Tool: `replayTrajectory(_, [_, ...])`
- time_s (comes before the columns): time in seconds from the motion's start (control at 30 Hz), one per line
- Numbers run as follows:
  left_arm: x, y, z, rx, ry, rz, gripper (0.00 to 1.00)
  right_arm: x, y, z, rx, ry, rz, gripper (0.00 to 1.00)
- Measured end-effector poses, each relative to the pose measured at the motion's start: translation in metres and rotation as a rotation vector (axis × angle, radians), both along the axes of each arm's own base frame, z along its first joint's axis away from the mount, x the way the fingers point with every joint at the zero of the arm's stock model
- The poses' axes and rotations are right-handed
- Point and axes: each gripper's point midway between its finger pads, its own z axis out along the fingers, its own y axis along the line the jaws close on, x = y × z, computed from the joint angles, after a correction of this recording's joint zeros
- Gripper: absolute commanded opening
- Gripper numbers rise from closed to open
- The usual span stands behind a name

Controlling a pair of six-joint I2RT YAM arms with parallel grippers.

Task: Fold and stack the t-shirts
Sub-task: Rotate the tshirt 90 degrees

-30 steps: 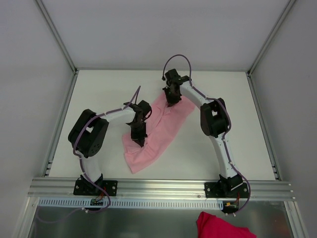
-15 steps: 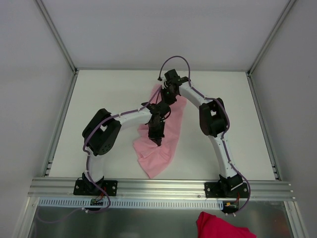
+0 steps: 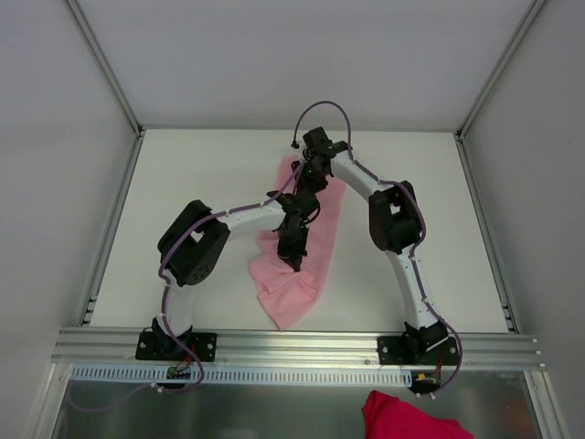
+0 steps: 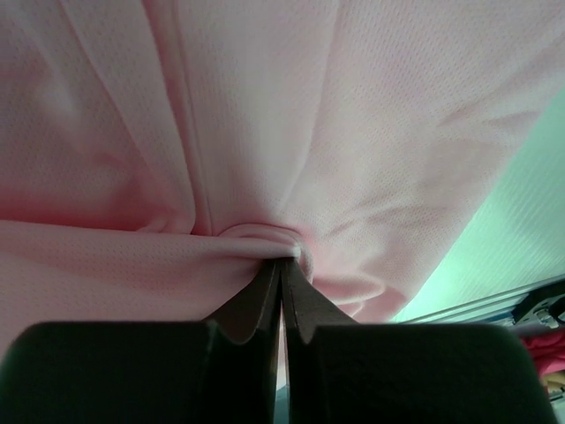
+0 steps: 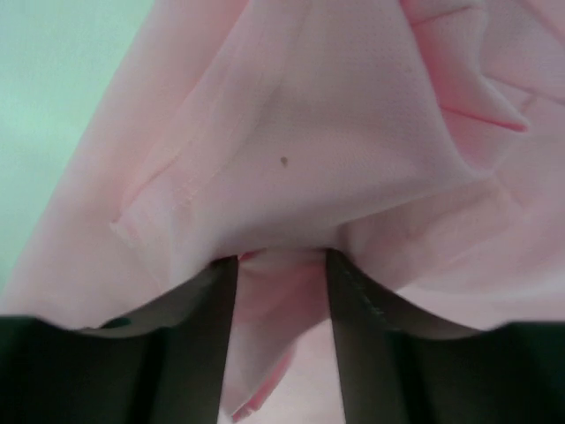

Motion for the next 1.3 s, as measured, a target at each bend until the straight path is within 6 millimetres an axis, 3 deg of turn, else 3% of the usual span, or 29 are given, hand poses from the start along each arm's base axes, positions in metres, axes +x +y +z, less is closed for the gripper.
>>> replayTrajectory(0.1, [0.003,0.000,0.006,-0.005,-0.022,-0.007,0.30,0.005,-0.013,0.013,-0.058,-0.061,-0.013,0.77])
replayTrajectory(0.17, [0.007,-0.001,0.015,-0.020,-0.052,-0.019,0.47,0.012,-0.023,0.033,-0.088,-0.121,-0.033,0.86])
replayTrajectory(0.37, [0.041,-0.022,0.065,-0.108,-0.219,-0.042,0.80,0.019,-0.047,0.130,-0.085,-0.308,-0.103,0.87])
replayTrajectory(0.4, [0.047,-0.024,0.072,-0.119,-0.247,-0.039,0.85,0.015,-0.052,0.149,-0.078,-0.337,-0.116,0.84])
replayTrajectory(0.43, [0.051,-0.026,0.079,-0.132,-0.267,-0.036,0.88,0.010,-0.057,0.166,-0.072,-0.363,-0.130,0.74])
replayTrajectory(0.47, [0.058,-0.027,0.084,-0.145,-0.284,-0.026,0.88,0.002,-0.064,0.181,-0.067,-0.382,-0.145,0.31])
replayTrajectory(0.5, [0.060,-0.027,0.086,-0.149,-0.289,-0.024,0.88,-0.006,-0.070,0.190,-0.068,-0.386,-0.156,0.31])
replayTrajectory(0.53, [0.066,-0.026,0.088,-0.159,-0.295,-0.013,0.88,-0.017,-0.075,0.200,-0.062,-0.392,-0.172,0.01])
replayTrajectory(0.63, [0.089,-0.015,0.086,-0.162,-0.297,0.038,0.88,-0.049,-0.096,0.206,-0.097,-0.382,-0.210,0.01])
replayTrajectory(0.83, [0.158,-0.003,0.066,-0.134,-0.340,0.094,0.88,-0.117,-0.131,0.179,-0.222,-0.289,-0.218,0.01])
replayTrajectory(0.93, [0.185,-0.004,0.049,-0.120,-0.345,0.095,0.84,-0.135,-0.144,0.193,-0.225,-0.299,-0.231,0.01])
replayTrajectory(0.97, [0.193,-0.004,0.042,-0.116,-0.346,0.094,0.78,-0.141,-0.147,0.203,-0.213,-0.320,-0.240,0.01])
replayTrajectory(1.0, [0.198,-0.003,0.037,-0.111,-0.342,0.096,0.74,-0.144,-0.150,0.212,-0.200,-0.341,-0.247,0.01])
replayTrajectory(1.13, [0.211,0.003,0.021,-0.097,-0.328,0.107,0.76,-0.161,-0.162,0.243,-0.160,-0.410,-0.270,0.01])
replayTrajectory(1.3, [0.215,0.003,0.015,-0.092,-0.318,0.111,0.78,-0.168,-0.168,0.251,-0.162,-0.413,-0.273,0.01])
